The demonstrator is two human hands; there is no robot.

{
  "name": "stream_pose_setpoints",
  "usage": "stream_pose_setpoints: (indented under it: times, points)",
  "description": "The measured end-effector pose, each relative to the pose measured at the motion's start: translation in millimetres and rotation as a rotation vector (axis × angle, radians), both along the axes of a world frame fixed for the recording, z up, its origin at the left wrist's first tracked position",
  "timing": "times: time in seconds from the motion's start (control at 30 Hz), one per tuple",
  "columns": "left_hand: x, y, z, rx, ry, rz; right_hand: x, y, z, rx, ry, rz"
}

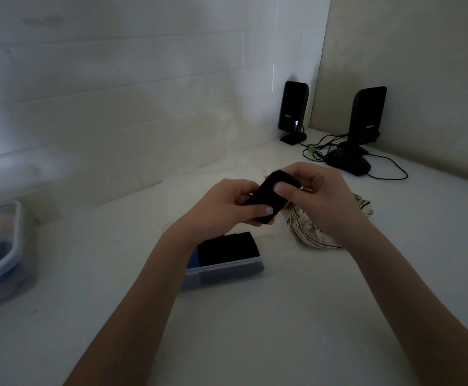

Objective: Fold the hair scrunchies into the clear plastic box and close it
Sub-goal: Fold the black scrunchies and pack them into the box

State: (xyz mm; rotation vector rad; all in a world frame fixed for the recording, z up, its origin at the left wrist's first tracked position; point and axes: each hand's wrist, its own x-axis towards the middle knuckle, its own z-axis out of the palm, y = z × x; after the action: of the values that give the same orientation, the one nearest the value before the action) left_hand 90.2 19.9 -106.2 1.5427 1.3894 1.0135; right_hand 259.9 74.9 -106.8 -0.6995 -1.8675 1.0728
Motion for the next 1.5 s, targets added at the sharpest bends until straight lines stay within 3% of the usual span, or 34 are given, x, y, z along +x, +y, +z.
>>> stream_pose_setpoints:
  times: [0.17,0.43,0.6,0.77,0.9,1.03,1.23,1.4,1.5]
  points:
    - [-2,2,-4,0.187,0.325,0.107,5,-2,2,0.020,-0.045,0.032]
    - [0,3,-11,0.330,0.753,-0.027,10,-18,-6,0.457,-0.510,0.059]
    - [-3,5,-13,0.272,0.785,-0.051,5,-22,-1,0.702,-0.740,0.135]
    - [-2,8,-14,0.242,0.921,-0.060,-4,-16,10,0.652,-0.977,0.234]
    - [-4,10,-18,0.246,0.918,-0.062,-14,-12,14,0.613,-1.162,0.268]
    - [-5,8,-16,0.261,0.868,-0.074,-15,-11,17,0.503,-1.202,0.371]
    - [-8,11,-21,0.255,0.819,-0.097,-11,-10,14,0.413,-1.069,0.345]
    - [-9,11,-22,0.209,0.810,-0.033,-15,-14,15,0.764,-1.208,0.185]
    - [-7,8,-19,0.199,0.824,-0.033,-18,-14,16,0.806,-1.307,0.180]
